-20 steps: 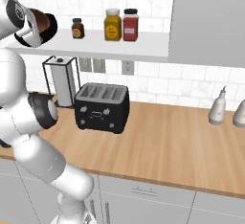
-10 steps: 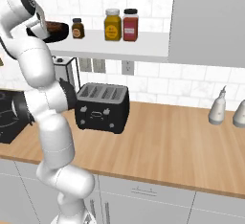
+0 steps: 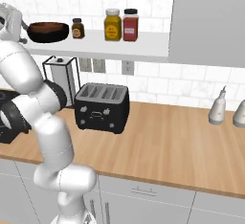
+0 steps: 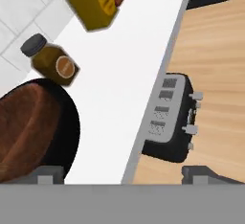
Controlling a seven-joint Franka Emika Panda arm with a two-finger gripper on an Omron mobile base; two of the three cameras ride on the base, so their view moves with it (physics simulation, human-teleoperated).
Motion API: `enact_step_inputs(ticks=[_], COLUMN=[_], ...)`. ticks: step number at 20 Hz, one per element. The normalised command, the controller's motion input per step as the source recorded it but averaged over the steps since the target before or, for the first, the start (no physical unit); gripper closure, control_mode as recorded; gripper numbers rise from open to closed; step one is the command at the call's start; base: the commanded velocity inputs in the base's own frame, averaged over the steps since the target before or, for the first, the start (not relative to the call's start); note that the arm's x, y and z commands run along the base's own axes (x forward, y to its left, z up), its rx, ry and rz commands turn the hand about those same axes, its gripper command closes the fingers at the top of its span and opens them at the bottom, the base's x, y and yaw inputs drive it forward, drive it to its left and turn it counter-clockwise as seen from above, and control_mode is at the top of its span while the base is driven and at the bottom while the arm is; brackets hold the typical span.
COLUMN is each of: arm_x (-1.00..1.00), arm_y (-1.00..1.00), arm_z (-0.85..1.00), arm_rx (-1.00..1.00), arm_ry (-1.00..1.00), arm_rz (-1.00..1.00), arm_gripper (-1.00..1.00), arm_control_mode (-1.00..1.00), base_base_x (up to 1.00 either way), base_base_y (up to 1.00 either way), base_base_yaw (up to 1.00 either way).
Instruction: Pick up the bowls on the counter and stack them on top of one another in the open cabinet. Place the smaller bowl on top of the larger bowl.
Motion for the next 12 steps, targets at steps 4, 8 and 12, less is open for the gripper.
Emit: enact_step_inputs(ticks=[4, 8, 12], arm_x=[-1.0, -1.0, -0.62], arm_y=[-0.09, 0.11, -0.07], arm_z=[-1.0, -1.0, -0.58], arm_rx=[-0.16, -0.2, -0.06], arm_ry=[-0.03, 0.05, 0.18], arm_rz=[0.0, 0.07, -0.08], arm_gripper=[-1.0, -1.0, -1.0], arm_control_mode=[-1.0, -1.0, -1.0], base_base_x=[0.0, 0.0, 0.0], base_base_y=[0.0, 0.0, 0.0], base_base_yaw=[0.0, 0.0, 0.0])
